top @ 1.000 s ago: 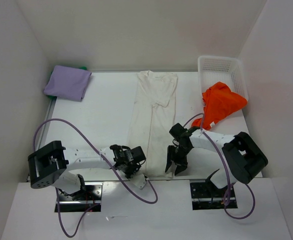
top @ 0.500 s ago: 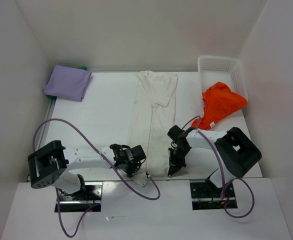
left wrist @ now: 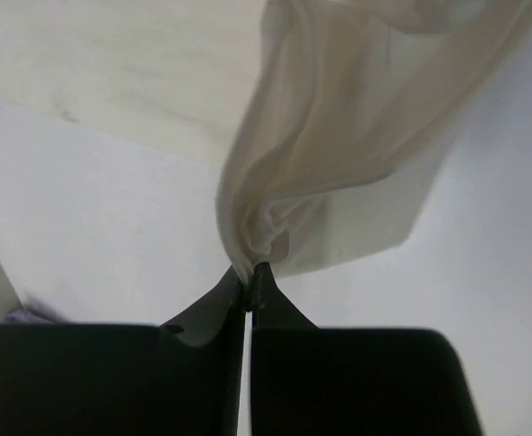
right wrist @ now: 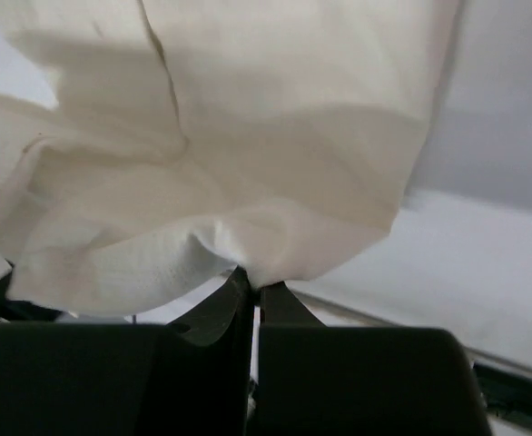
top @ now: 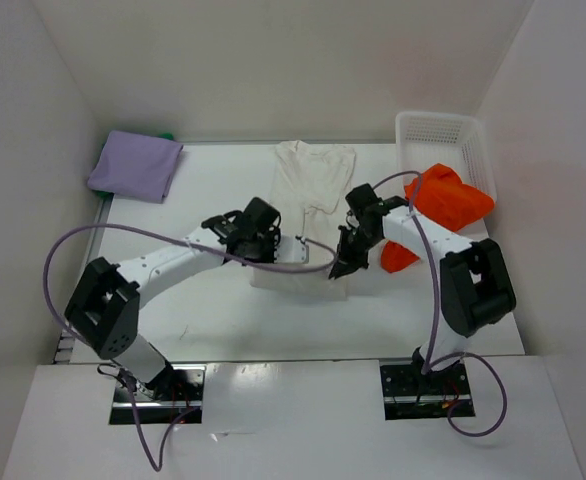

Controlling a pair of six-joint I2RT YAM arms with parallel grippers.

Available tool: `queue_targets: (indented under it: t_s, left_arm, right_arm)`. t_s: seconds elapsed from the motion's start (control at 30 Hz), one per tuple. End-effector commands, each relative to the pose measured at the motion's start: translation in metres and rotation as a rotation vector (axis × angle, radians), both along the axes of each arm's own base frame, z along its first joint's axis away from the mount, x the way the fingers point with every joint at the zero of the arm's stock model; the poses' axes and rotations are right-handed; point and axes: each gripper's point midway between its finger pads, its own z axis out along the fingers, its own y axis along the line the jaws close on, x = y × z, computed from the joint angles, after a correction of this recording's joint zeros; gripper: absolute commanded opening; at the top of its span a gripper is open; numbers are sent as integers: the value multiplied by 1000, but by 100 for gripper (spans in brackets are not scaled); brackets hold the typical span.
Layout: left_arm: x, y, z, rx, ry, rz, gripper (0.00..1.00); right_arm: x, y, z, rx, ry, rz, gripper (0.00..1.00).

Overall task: Fold and stack the t-shirts
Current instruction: Fold the folded rectangular tshirt in 1/3 of the way

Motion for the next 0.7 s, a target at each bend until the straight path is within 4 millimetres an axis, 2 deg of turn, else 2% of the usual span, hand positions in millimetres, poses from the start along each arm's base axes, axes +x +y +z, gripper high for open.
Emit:
queue_targets:
  t_s: [0.0,0.03,0.1,0.13,0.17,0.2,0.27,0.3,0.37,0.43,0.57,0.6,0.67]
  left_arm:
    - [45,-7,13,-60,-35,95,0]
    - [59,-2,4,-41,-29,127,0]
    - [89,-7,7,-52,-70,160,0]
    - [101,-2,8,-47,-82,186,0]
    - [109,-7,10,-63,-93,194,0]
    - [119,-7,3,-59,-90,206,0]
    - [138,-14,13,-75,-142,221,0]
    - [143,-12,5,-65,-131,230,0]
    - [156,-20,6,-78,-147,230,0]
    - [166,-18,5,-77,-162,247,0]
    - [178,-20,-9,-77,-153,263,0]
    - [182,-23,-3,-90,-170,264,0]
    - [184,-24,-15,-81,-159,264,0]
  right_arm:
    - [30,-5,1,-30,-31,34,0]
    - [49,-3,9,-18,-70,31,0]
    - [67,-9,2,-24,-64,10,0]
    - [79,-9,7,-17,-90,5,0]
    - [88,-16,2,-22,-79,-20,0]
    - [101,-16,7,-13,-108,-32,0]
    - [117,-24,3,-14,-116,-54,0]
    - [127,-22,8,-8,-138,-55,0]
    - [139,-25,3,-3,-135,-64,0]
    - [152,-26,7,0,-155,-66,0]
    - [164,-40,-3,-10,-136,-95,0]
    - [166,-38,-6,2,-127,-92,0]
    - [169,-38,-9,20,-119,-88,0]
